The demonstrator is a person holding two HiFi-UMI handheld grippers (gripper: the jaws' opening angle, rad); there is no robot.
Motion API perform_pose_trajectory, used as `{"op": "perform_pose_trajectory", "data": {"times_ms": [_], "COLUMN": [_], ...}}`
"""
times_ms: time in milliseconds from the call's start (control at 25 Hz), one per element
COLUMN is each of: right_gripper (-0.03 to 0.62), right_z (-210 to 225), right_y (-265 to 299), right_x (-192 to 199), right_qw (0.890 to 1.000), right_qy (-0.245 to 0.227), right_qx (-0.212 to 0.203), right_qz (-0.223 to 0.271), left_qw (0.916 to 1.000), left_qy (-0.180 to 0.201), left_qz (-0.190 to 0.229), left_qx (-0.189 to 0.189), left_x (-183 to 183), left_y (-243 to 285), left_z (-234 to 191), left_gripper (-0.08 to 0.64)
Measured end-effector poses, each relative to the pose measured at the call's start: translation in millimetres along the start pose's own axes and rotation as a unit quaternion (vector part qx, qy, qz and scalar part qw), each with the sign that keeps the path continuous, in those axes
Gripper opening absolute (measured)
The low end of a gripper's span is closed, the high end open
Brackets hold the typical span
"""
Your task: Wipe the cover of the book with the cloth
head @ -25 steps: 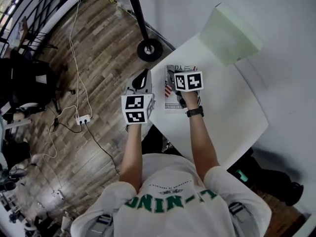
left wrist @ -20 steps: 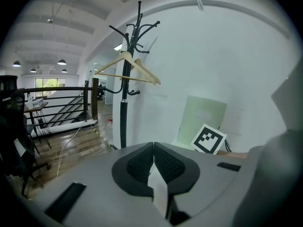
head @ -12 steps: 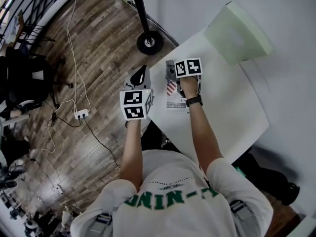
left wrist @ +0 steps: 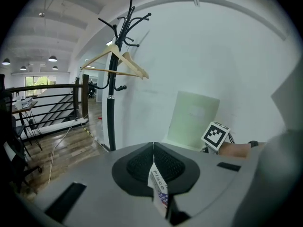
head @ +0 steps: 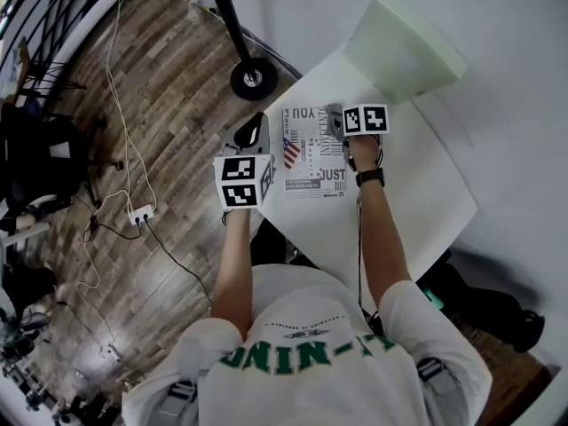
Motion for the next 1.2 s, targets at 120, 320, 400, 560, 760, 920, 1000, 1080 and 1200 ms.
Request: {"op": "perform_pose_trajectory", "data": {"times_ms": [120, 320, 400, 560, 760, 920, 1000, 1080, 1200], "right_gripper": [0.035, 0.035, 0.035, 0.035, 0.035, 0.035, 0.035, 0.035, 0.035], "right_z": [22.7, 36.6, 30.9, -13.1, -95.3, -119.1, -118.4, -114.0, -97.3], "right_y": [-14.5, -12.1, -18.0, -32.6, 5.7, 41.6, 54.2, 58.7, 49.9], "right_x": [3.2, 19.1, 20.1, 3.6, -2.6, 7.5, 17.2, 24.9, 26.6], "right_qw": [1.0, 0.998, 0.998, 0.997, 0.996, 0.992, 0.991, 0.991, 0.993], "right_qy": [0.017, 0.02, 0.022, -0.002, -0.007, 0.004, 0.003, -0.003, 0.009], "right_qx": [0.02, 0.056, 0.065, 0.048, -0.085, -0.129, -0.126, -0.124, -0.116], "right_qz": [0.008, -0.013, 0.007, 0.055, 0.027, -0.015, -0.037, -0.043, -0.031], "left_qw": [1.0, 0.9999, 1.0, 0.9999, 0.9996, 0.9996, 0.9996, 0.9996, 0.9997], "left_qy": [0.004, 0.006, 0.006, 0.0, -0.006, -0.001, -0.001, -0.002, 0.0], "left_qz": [0.001, 0.006, 0.007, 0.005, -0.002, 0.001, 0.003, 0.004, 0.004], "left_qx": [0.007, 0.007, 0.002, -0.013, -0.026, -0.028, -0.029, -0.029, -0.022], "left_x": [-2.0, -4.8, -5.2, -1.8, 3.9, -0.2, -0.5, -0.1, -2.2], "left_y": [0.3, -1.6, -4.1, -10.5, -11.4, -11.5, -12.5, -12.4, -8.6], "left_z": [7.5, 9.2, 6.8, -4.8, -15.7, -18.0, -20.0, -20.4, -16.0], "left_gripper": [0.017, 0.017, 0.017, 0.017, 0.017, 0.017, 0.017, 0.017, 0.017]}}
Point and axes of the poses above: the fingertips, and each gripper's own axes: y forward along the fingers, z to its right, x out of its underside, the point moved 6 cm from there along -y, backward along the fingers, and after that the axes turned 2 degrees about y, right-handed, at the moved point
